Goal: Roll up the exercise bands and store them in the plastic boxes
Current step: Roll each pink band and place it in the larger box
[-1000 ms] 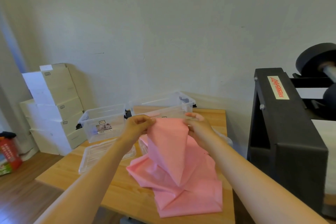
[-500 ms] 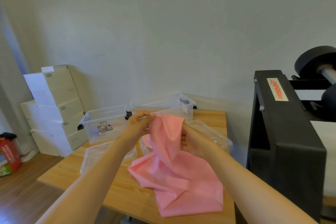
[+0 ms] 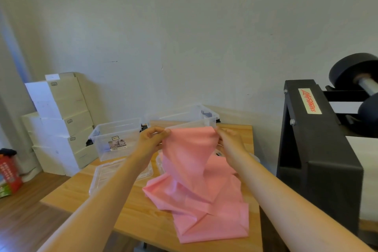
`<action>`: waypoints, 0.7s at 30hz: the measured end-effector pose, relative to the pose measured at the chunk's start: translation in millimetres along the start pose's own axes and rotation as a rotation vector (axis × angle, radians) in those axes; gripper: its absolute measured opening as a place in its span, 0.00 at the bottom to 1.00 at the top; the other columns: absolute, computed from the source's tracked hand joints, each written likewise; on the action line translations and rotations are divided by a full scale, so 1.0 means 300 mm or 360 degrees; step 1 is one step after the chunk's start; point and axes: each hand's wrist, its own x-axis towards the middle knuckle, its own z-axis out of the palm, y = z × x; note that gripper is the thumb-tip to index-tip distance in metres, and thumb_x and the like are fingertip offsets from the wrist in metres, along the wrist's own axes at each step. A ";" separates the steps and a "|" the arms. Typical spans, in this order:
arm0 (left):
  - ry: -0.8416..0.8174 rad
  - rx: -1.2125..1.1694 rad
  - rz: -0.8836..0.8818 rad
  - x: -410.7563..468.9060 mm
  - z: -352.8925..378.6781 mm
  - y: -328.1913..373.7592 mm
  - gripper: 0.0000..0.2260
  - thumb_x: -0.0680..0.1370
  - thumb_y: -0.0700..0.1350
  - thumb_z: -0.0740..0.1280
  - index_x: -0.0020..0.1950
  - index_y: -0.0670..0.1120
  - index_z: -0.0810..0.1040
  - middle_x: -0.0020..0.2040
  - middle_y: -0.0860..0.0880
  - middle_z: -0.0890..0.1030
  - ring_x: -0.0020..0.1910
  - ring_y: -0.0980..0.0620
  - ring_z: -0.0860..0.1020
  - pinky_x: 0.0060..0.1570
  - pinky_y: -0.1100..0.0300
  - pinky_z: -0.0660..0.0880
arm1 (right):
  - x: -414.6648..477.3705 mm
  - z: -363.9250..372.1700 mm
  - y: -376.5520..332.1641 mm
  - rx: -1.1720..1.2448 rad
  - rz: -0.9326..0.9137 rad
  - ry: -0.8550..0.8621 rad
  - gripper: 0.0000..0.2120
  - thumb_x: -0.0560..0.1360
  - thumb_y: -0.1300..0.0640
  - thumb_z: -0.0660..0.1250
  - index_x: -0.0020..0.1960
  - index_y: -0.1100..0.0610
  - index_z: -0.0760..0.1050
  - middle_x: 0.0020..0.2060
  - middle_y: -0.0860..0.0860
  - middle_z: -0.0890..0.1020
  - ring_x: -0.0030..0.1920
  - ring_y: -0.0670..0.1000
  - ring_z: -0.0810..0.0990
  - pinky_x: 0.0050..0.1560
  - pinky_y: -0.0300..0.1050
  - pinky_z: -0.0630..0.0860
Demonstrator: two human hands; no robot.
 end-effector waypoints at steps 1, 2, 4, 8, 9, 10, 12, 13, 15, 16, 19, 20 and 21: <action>0.0016 0.0004 0.0012 0.002 0.002 0.004 0.07 0.77 0.37 0.69 0.39 0.43 0.75 0.27 0.56 0.75 0.29 0.58 0.74 0.35 0.66 0.74 | 0.007 0.002 -0.012 -0.0004 -0.0047 0.0026 0.10 0.76 0.54 0.68 0.40 0.58 0.71 0.37 0.54 0.73 0.38 0.52 0.72 0.40 0.41 0.72; 0.0035 0.0001 0.0020 0.003 0.005 0.014 0.09 0.77 0.36 0.69 0.38 0.43 0.74 0.27 0.55 0.76 0.30 0.58 0.75 0.34 0.66 0.75 | 0.011 0.006 -0.029 -0.0016 -0.0093 0.0056 0.08 0.76 0.55 0.67 0.42 0.58 0.72 0.39 0.54 0.72 0.41 0.52 0.71 0.43 0.44 0.70; 0.0082 -0.0029 0.0043 0.009 0.009 0.039 0.11 0.76 0.33 0.69 0.36 0.43 0.72 0.31 0.50 0.77 0.33 0.55 0.76 0.36 0.66 0.77 | 0.018 0.018 -0.072 -0.0053 -0.0176 0.0132 0.07 0.75 0.55 0.68 0.42 0.58 0.74 0.39 0.54 0.72 0.42 0.52 0.70 0.45 0.48 0.68; 0.0137 -0.0086 0.0139 0.027 0.019 0.125 0.11 0.74 0.33 0.71 0.37 0.44 0.73 0.34 0.47 0.79 0.36 0.52 0.78 0.36 0.66 0.78 | 0.023 0.039 -0.186 -0.0100 -0.0312 0.0181 0.10 0.74 0.55 0.70 0.37 0.56 0.73 0.34 0.53 0.73 0.39 0.52 0.71 0.42 0.48 0.70; 0.0136 -0.0080 0.0184 0.035 0.023 0.160 0.09 0.75 0.33 0.71 0.39 0.44 0.75 0.34 0.49 0.80 0.37 0.52 0.79 0.38 0.65 0.79 | 0.018 0.047 -0.226 -0.0091 -0.0343 0.0156 0.09 0.74 0.56 0.70 0.37 0.56 0.74 0.35 0.54 0.75 0.39 0.52 0.72 0.42 0.49 0.73; 0.0132 -0.0057 0.0225 0.044 0.026 0.187 0.07 0.75 0.34 0.71 0.42 0.44 0.77 0.35 0.49 0.81 0.38 0.52 0.79 0.41 0.64 0.80 | 0.019 0.053 -0.257 -0.0098 -0.0376 0.0132 0.08 0.74 0.58 0.70 0.38 0.58 0.75 0.37 0.56 0.76 0.40 0.53 0.75 0.45 0.50 0.76; 0.0133 0.0011 0.0331 0.067 0.025 0.268 0.06 0.75 0.36 0.71 0.48 0.45 0.80 0.41 0.46 0.82 0.42 0.51 0.81 0.46 0.63 0.81 | 0.012 0.071 -0.344 -0.0111 -0.0483 0.0089 0.07 0.75 0.60 0.69 0.38 0.59 0.76 0.40 0.57 0.79 0.42 0.53 0.78 0.49 0.48 0.79; 0.0138 0.0028 0.0387 0.081 0.022 0.315 0.06 0.75 0.36 0.71 0.50 0.45 0.80 0.42 0.45 0.83 0.43 0.51 0.81 0.47 0.62 0.81 | 0.005 0.082 -0.394 -0.0105 -0.0543 0.0067 0.07 0.75 0.61 0.69 0.38 0.58 0.77 0.40 0.56 0.79 0.43 0.53 0.78 0.48 0.45 0.80; 0.0142 0.0021 0.0511 0.102 0.018 0.424 0.07 0.76 0.36 0.70 0.50 0.45 0.81 0.42 0.46 0.83 0.43 0.51 0.82 0.47 0.62 0.80 | -0.007 0.108 -0.499 -0.0105 -0.0663 0.0025 0.05 0.75 0.63 0.68 0.40 0.59 0.78 0.39 0.54 0.80 0.42 0.52 0.80 0.44 0.40 0.81; 0.0142 0.0001 0.0576 0.108 0.018 0.483 0.07 0.76 0.35 0.70 0.50 0.46 0.81 0.42 0.47 0.83 0.43 0.52 0.82 0.46 0.63 0.79 | -0.016 0.121 -0.553 -0.0111 -0.0722 -0.0001 0.02 0.75 0.64 0.68 0.43 0.60 0.78 0.38 0.53 0.80 0.40 0.51 0.80 0.42 0.37 0.80; 0.0114 -0.0177 0.0722 0.115 0.025 0.643 0.06 0.77 0.35 0.69 0.51 0.45 0.80 0.43 0.48 0.82 0.42 0.56 0.82 0.46 0.65 0.78 | -0.048 0.152 -0.693 -0.0094 -0.0926 -0.0068 0.07 0.74 0.67 0.68 0.52 0.64 0.78 0.38 0.52 0.80 0.37 0.47 0.80 0.42 0.35 0.80; 0.0087 -0.0241 0.0742 0.113 0.025 0.679 0.06 0.77 0.36 0.68 0.51 0.45 0.80 0.43 0.48 0.82 0.42 0.56 0.81 0.46 0.65 0.78 | -0.058 0.157 -0.724 -0.0096 -0.0986 -0.0083 0.06 0.74 0.67 0.68 0.51 0.62 0.78 0.38 0.52 0.81 0.37 0.47 0.80 0.43 0.36 0.79; 0.0054 -0.0272 0.0745 0.111 0.025 0.702 0.06 0.77 0.36 0.68 0.52 0.45 0.79 0.44 0.48 0.82 0.42 0.57 0.81 0.46 0.66 0.78 | -0.066 0.161 -0.745 -0.0124 -0.1036 -0.0094 0.05 0.73 0.67 0.69 0.48 0.60 0.78 0.38 0.52 0.81 0.36 0.47 0.80 0.42 0.37 0.79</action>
